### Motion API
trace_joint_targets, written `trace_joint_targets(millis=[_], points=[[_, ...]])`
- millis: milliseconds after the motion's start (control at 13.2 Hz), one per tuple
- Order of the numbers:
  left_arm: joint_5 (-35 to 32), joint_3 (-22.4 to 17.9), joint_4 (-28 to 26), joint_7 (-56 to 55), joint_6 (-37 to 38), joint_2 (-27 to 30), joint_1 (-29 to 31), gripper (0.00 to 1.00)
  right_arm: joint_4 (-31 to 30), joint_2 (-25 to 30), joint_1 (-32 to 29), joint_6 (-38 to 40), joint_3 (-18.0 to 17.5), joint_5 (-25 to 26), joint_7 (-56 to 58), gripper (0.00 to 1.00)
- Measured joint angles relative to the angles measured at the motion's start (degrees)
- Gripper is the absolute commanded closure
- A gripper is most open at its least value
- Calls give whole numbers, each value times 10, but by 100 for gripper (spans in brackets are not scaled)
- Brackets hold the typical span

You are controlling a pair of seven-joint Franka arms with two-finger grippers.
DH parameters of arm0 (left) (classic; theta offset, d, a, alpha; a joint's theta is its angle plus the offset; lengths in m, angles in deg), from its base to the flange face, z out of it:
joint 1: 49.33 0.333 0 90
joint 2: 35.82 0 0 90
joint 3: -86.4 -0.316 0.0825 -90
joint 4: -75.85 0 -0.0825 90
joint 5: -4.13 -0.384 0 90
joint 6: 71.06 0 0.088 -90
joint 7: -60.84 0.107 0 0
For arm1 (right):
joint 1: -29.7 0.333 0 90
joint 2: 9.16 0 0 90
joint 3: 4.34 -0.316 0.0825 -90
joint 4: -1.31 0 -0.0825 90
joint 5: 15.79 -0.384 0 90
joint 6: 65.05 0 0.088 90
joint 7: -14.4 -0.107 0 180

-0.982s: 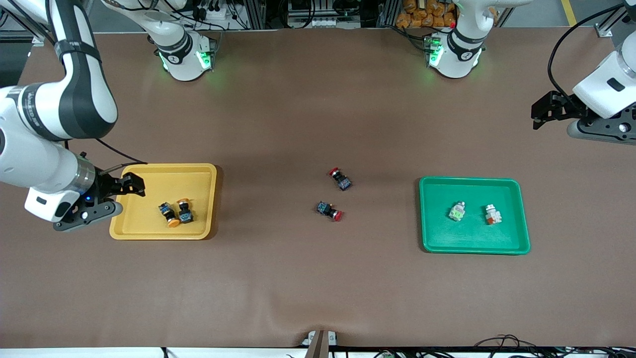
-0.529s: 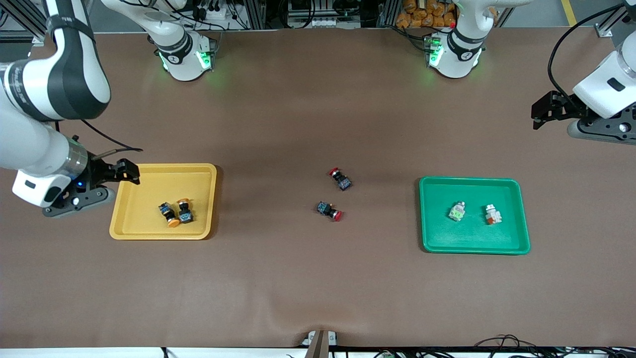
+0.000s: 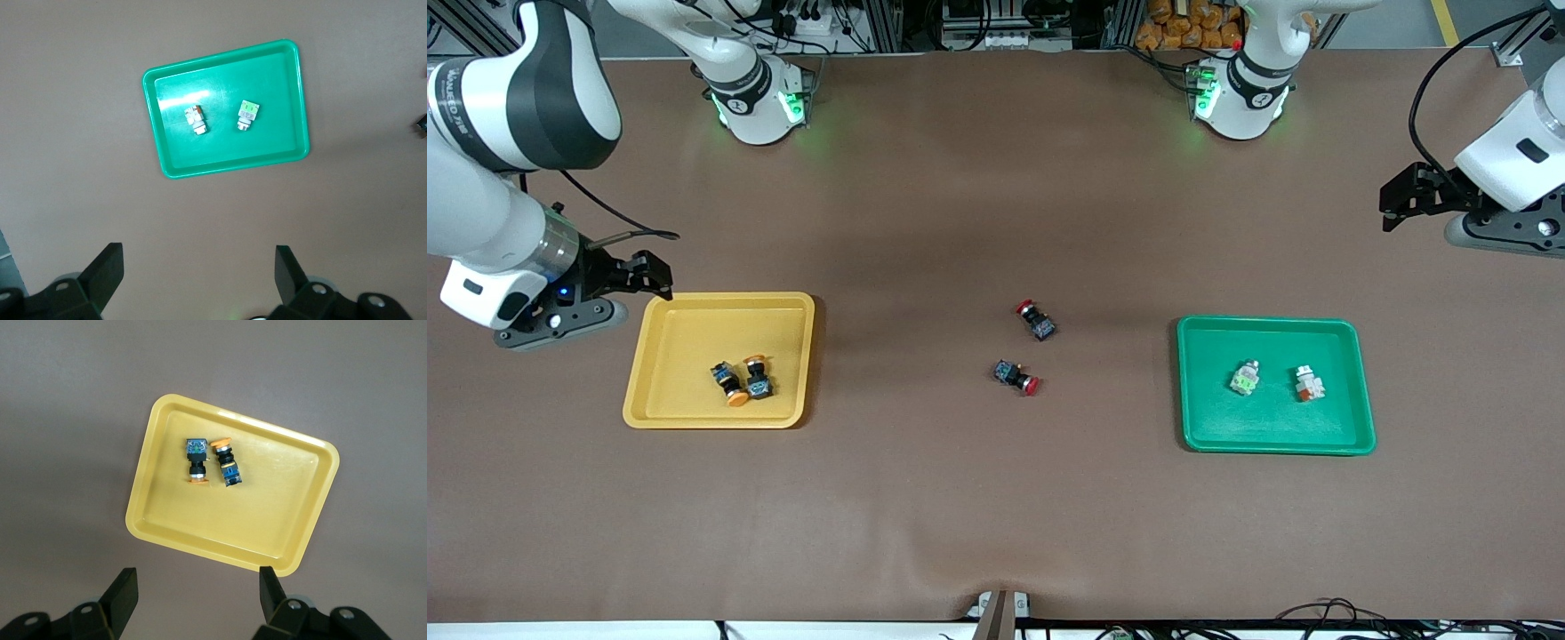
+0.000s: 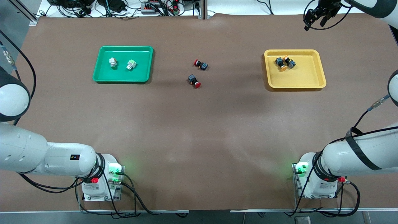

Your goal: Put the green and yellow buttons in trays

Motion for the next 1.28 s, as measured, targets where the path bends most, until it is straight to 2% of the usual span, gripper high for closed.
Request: trace_joint_targets(millis=[302,605,831,1285], points=[[0,0,1,0,0,0,1,0,1,24,0,0,0,0,-3,18],[4,3,1,0,0,0,-2,0,45,40,0,44,0,0,-22,18],[10,3,2,0,0,0,-3,0,52,57,-4,57,4,1,-43,18],[24,1,2,-22,0,0,-1,0,52,68,-57,68,30,1,-28,18]])
